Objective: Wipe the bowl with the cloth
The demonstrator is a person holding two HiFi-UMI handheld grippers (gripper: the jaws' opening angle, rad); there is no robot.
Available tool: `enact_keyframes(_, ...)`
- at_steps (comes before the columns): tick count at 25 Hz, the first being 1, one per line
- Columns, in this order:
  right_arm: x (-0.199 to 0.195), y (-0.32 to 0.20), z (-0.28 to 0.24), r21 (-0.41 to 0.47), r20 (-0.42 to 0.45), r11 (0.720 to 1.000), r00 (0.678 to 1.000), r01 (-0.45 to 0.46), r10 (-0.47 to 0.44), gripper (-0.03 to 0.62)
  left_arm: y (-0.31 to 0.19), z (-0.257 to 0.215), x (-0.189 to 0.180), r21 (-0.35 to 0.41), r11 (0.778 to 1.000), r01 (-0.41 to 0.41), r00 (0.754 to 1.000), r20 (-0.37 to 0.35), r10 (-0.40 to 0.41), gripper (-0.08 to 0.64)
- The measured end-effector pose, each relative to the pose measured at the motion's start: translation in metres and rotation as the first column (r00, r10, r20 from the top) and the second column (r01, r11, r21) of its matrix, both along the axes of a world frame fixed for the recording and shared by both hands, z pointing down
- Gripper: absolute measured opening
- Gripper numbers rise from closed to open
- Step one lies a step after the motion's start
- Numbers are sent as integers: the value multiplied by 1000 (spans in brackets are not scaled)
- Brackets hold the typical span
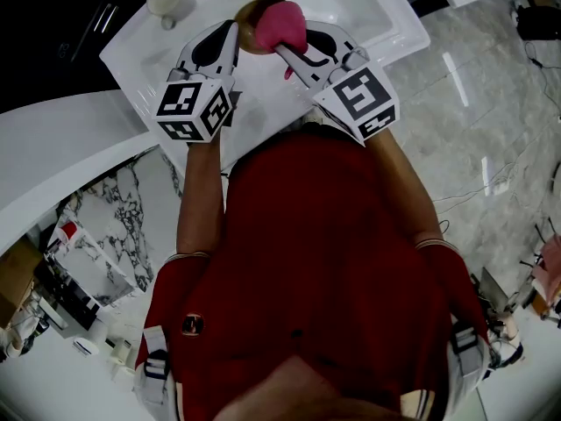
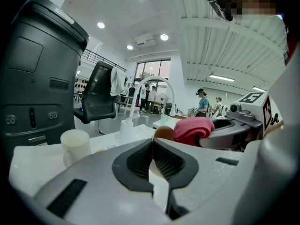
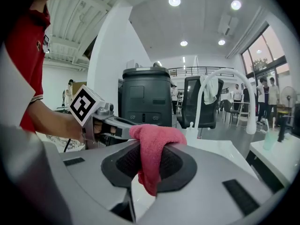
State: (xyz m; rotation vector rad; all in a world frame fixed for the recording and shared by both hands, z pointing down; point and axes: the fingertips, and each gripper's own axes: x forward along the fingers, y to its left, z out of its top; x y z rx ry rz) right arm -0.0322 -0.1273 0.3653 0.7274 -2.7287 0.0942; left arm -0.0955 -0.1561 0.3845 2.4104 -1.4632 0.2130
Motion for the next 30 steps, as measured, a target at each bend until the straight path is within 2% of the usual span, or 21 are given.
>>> enact_keyframes(9,16,-5,-17,60,67,996,996,-68,64,71,-2,-4,-10,5,999,43,999,-7,-43,11)
enact_keyframes(18,29,-14,-14,47,77,991,989,-126,122,69,-5,-7,-12,4,998,56,998,-19,-55,11)
enact_keyframes(30,26,-13,-10,50,78,988,987,-146,142,69,-4,-6,-16,2,998,56,998,-30,-56,11)
